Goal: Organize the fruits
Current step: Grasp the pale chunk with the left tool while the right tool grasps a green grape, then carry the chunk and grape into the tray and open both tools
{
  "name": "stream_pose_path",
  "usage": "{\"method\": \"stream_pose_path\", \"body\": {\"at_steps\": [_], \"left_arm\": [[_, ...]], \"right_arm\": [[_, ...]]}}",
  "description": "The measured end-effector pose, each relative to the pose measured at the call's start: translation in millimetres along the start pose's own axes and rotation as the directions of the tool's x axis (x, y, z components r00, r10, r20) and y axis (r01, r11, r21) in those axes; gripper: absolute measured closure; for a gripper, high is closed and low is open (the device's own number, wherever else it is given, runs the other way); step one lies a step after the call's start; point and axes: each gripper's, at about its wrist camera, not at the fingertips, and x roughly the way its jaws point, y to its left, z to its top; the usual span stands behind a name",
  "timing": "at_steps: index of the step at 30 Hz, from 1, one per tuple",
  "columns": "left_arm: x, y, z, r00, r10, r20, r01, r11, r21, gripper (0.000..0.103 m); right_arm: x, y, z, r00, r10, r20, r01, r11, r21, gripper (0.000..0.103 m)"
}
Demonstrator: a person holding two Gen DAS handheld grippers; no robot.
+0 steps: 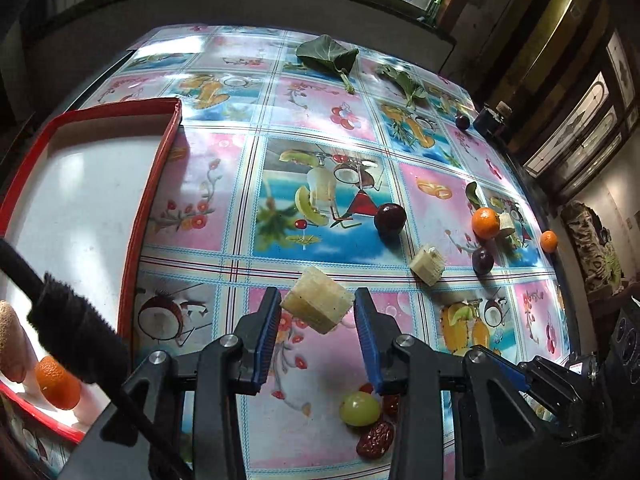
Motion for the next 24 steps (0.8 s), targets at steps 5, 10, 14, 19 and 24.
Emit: {"method": "stream_pose_path", "body": {"at_steps": [5,10,14,19,24], "left_arm": [[-26.5,9.6,-12.0,0.998,0.036,0.049,-0.036,0.999,-0.005,0.066],[-44.3,21.0,-23.8,0.995,0.064,0.08,-0.063,0.998,-0.015,0.066],[-54.1,31.5,-28.8,0.99,0.101,0.1,-0.099,0.995,-0.028,0.066],[-62.2,46.8,-31.7,0.983,0.144,0.113,-0.138,0.989,-0.058,0.066],[-65.6,58.6,-33.3,0.978,0.173,0.114,-0.164,0.983,-0.08,0.066]], "right_arm": [[-3.1,16.4,-1.5,1.0,0.005,0.006,-0.005,1.0,-0.023,0.076],[-4.7,31.8,-4.1,1.0,0.008,0.005,-0.007,0.999,-0.049,0.076],[-5.9,41.9,-2.9,1.0,0.013,0.008,-0.012,0.998,-0.063,0.076],[-2.3,57.1,-1.3,1.0,0.028,0.003,-0.027,0.996,-0.086,0.076],[5.5,71.0,-0.5,0.999,0.043,-0.014,-0.044,0.993,-0.106,0.076]]}}
